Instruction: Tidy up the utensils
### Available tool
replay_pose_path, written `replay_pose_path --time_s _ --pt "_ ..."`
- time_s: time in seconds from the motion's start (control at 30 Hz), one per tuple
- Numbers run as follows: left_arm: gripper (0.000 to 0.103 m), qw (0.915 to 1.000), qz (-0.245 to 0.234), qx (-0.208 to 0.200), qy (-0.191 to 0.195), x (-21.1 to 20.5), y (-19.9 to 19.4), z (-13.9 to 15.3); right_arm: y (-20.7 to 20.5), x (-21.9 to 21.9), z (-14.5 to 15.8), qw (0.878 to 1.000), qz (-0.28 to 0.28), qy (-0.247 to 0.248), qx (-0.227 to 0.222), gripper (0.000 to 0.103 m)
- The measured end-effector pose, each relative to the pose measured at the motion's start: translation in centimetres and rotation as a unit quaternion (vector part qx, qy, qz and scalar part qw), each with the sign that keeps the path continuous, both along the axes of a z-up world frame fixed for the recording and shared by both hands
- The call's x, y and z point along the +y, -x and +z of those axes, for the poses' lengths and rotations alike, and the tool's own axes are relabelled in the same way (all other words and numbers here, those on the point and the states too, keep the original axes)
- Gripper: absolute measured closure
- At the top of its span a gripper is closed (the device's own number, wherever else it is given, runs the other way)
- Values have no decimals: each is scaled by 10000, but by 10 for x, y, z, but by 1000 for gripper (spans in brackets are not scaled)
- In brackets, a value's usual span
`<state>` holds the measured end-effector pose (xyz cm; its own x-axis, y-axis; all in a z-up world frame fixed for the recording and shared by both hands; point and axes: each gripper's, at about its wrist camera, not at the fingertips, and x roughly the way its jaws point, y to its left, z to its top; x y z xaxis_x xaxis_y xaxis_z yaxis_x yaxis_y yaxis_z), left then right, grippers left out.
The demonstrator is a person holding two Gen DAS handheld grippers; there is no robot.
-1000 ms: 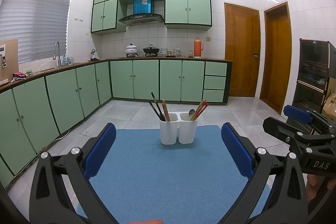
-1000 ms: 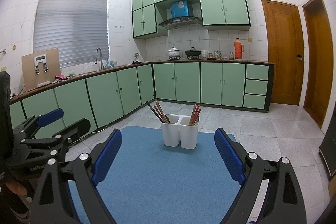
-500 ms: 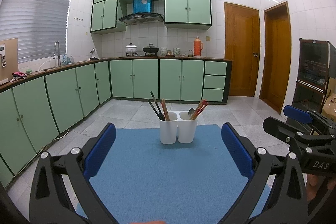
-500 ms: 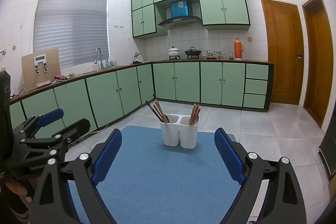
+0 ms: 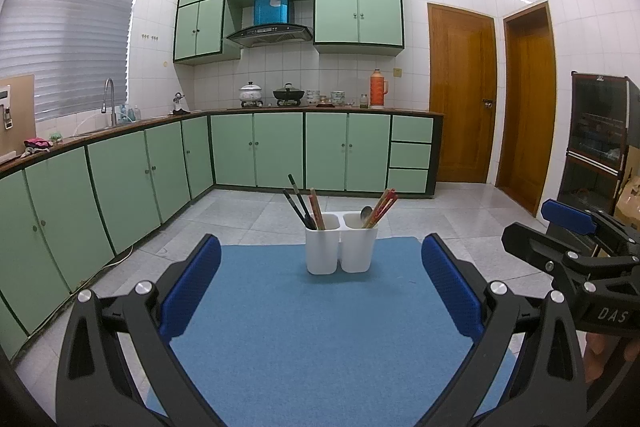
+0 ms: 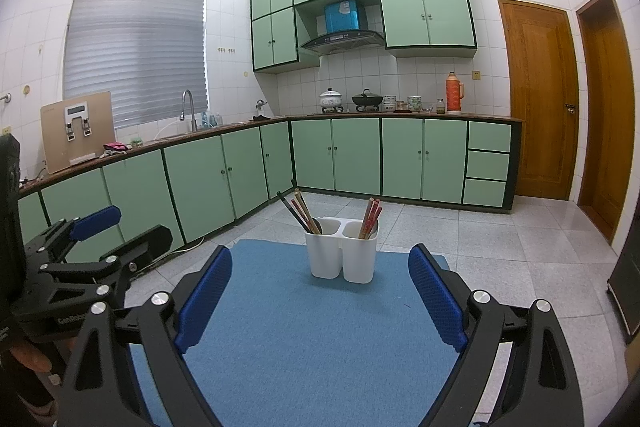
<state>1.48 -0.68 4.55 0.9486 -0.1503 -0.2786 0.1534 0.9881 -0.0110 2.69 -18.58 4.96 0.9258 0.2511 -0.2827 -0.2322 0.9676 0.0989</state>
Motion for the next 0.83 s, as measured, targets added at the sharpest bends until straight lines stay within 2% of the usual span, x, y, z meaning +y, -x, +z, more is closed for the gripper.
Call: replay_pose_path --time_s 0.57,0.83 --pt "6 10000 8 6 4 1 -1 -1 0 1 0 10000 -5 5 11 15" --pt "6 10000 34 22 24 4 -3 -5 1 5 -10 10000 -20 3 18 15"
